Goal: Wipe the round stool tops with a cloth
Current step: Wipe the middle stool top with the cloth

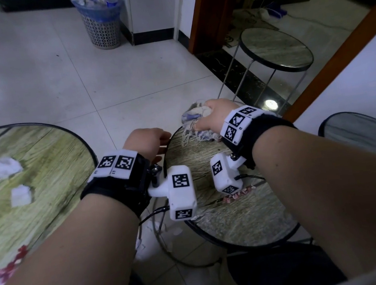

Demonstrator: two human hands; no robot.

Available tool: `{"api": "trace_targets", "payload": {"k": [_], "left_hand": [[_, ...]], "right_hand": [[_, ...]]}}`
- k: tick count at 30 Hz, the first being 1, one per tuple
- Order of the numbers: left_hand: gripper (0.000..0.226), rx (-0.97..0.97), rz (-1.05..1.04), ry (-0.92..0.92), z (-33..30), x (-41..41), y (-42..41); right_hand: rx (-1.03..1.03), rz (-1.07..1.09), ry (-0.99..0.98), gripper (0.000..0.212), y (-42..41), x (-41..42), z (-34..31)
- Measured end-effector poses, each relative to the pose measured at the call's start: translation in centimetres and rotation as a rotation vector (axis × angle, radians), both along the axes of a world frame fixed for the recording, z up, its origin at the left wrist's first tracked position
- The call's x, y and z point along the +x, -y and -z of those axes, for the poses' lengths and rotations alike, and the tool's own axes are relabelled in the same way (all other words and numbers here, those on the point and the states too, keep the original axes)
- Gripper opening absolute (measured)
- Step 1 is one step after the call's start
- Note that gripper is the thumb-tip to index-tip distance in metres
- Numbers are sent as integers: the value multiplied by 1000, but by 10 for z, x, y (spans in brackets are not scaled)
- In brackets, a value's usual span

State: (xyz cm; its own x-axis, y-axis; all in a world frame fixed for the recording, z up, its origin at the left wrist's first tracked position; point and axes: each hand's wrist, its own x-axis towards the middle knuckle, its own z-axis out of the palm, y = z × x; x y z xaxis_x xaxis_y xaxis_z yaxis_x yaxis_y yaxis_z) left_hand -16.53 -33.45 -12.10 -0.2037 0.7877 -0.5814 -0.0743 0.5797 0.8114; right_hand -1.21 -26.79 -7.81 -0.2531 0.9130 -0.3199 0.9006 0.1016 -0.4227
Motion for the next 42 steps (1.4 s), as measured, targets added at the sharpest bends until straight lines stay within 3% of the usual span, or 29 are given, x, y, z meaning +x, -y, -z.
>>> {"api": "trace_targets", "payload": {"k": [9,14,19,22,24,28,39,42], "left_hand": [[24,3,21,-33,-2,4,-1],[19,1,43,-54,-1,6,-3],[13,74,75,-198,5,5,-3],[21,82,88,-271,5,6,-3],[26,76,118,-287,5,6,-5],[11,71,106,-293,7,6,-8],[7,107,117,-347,7,10,-5],[21,118,119,-362,7,11,-3]], "right_hand": [[39,-83,238,30,-8,-5,-8],[71,-7,199,25,-15,12,-2],[80,38,183,27,-18,20,1],[76,49,185,29,-19,21,3],[44,52,173,34,-19,23,1],[-1,2,215,33,-16,25,-4],[2,16,158,31,12,37,3],[15,26,164,30,20,39,4]]}}
